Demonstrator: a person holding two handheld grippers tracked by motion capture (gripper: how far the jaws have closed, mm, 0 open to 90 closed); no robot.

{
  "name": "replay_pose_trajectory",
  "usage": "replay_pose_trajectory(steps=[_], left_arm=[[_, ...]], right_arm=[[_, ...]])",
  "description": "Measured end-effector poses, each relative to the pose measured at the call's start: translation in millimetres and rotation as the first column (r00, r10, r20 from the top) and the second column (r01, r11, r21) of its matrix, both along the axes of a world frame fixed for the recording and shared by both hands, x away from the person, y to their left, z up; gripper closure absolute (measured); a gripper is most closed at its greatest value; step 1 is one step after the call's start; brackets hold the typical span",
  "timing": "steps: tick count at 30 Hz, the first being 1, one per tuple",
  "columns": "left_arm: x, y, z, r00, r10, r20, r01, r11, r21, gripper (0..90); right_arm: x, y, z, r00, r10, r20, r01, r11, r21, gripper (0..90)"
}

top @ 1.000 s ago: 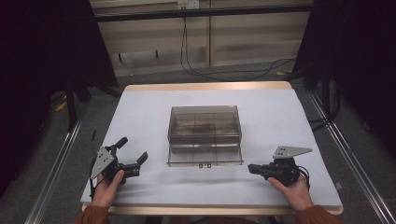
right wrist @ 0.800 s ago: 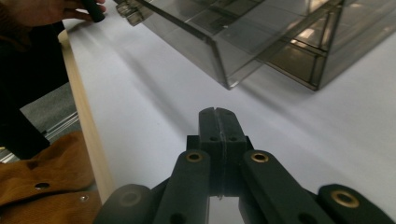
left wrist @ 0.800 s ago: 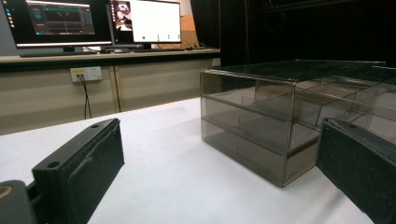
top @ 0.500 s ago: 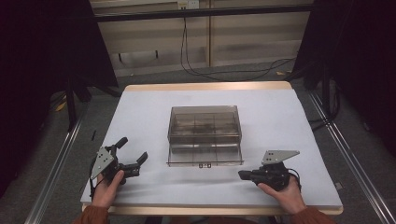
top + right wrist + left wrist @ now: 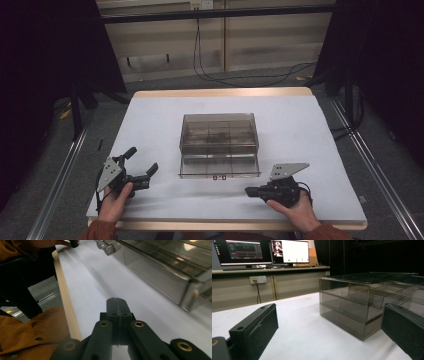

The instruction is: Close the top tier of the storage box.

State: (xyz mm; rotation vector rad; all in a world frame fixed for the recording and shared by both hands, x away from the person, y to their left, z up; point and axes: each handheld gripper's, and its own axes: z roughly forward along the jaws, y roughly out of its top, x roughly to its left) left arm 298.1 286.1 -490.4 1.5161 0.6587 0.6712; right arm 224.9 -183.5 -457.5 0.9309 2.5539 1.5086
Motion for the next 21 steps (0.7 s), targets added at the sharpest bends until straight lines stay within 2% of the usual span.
replay_pose_trajectory(steps=[5, 7, 9, 16, 19, 21], left_arm=[[0.2, 0.2, 0.1, 1.0000, 0.001, 0.000, -0.001, 1.0000, 0.002, 1.1], [0.2, -0.4, 0.0, 1.0000, 0.000, -0.004, 0.000, 0.9999, -0.010, 1.0], [0.1, -0.1, 0.0, 1.0000, 0.001, -0.001, -0.001, 1.0000, 0.001, 1.0], [0.1, 0.0, 0.0, 1.0000, 0.000, -0.001, 0.000, 1.0000, -0.001, 0.9], [0.1, -0.4, -0.1, 1.0000, -0.001, -0.002, 0.001, 1.0000, -0.010, 0.9], [0.3, 0.0, 0.1, 1.0000, 0.000, -0.002, 0.000, 1.0000, -0.001, 0.9]], right_arm=[[-0.1, 9.0, -1.0, 0.9996, 0.028, -0.002, -0.028, 1.000, -0.012, 90.0], [0.8, 11.5, -1.0, 0.9994, 0.034, -0.005, -0.034, 0.999, -0.008, 90.0], [1.8, 14.6, -0.7, 0.9992, 0.039, -0.006, -0.039, 0.999, -0.002, 90.0], [3.0, 28.2, 0.5, 0.9978, 0.066, 0.012, -0.065, 0.998, -0.012, 90.0], [4.4, 31.6, 2.8, 0.9977, 0.066, 0.016, -0.066, 0.998, 0.001, 90.0], [5.5, 33.6, 3.6, 0.9975, 0.067, 0.020, -0.067, 0.998, 0.010, 90.0]])
